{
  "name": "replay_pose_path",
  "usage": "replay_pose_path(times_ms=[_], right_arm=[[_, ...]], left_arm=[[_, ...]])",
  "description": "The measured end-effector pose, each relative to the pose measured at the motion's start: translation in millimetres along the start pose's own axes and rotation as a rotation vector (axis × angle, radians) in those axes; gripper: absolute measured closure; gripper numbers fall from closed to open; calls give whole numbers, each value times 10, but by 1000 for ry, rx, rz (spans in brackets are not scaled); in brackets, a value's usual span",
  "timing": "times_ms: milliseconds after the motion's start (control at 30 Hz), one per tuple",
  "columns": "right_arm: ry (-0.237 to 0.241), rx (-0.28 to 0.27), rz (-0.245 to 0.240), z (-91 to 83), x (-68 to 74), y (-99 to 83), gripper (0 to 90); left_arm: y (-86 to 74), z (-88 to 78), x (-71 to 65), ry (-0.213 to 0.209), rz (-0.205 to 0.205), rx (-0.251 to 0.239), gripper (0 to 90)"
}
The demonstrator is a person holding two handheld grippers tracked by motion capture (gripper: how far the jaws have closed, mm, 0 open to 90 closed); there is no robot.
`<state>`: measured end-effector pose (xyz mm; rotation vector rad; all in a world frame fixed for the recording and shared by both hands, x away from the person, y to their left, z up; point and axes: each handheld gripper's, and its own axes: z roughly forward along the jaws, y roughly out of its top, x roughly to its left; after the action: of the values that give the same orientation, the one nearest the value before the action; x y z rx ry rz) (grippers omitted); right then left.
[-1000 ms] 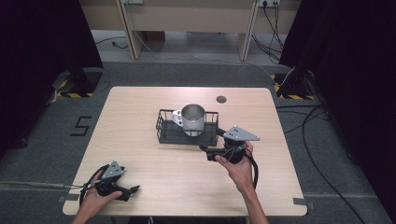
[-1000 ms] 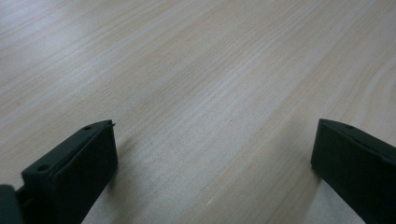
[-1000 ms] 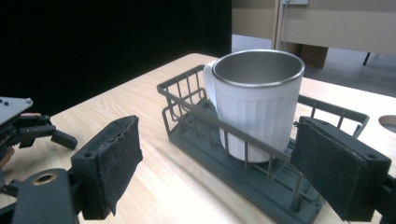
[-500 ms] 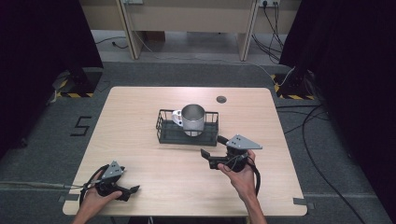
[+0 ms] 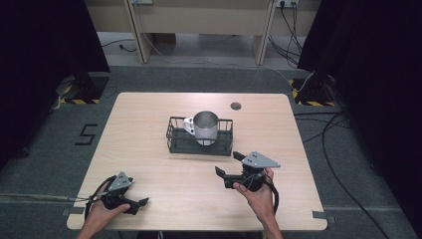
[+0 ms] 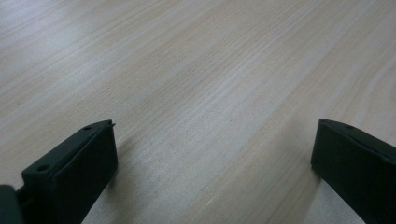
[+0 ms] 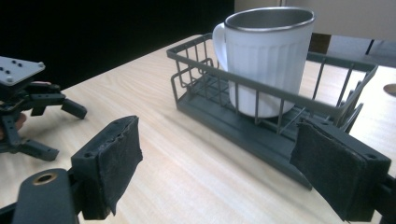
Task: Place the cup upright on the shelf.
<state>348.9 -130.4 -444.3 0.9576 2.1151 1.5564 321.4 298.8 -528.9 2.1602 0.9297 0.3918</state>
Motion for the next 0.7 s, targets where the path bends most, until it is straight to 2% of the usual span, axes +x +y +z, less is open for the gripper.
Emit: replay_pose_path(times_ms=[367, 700], right_arm=[[-4, -15, -1, -151, 50, -142, 155], [-13, 3, -14, -220, 117, -283, 155]], left_arm=[[0, 0, 0, 0, 0, 0, 0], [0, 0, 0, 0, 0, 0, 0]])
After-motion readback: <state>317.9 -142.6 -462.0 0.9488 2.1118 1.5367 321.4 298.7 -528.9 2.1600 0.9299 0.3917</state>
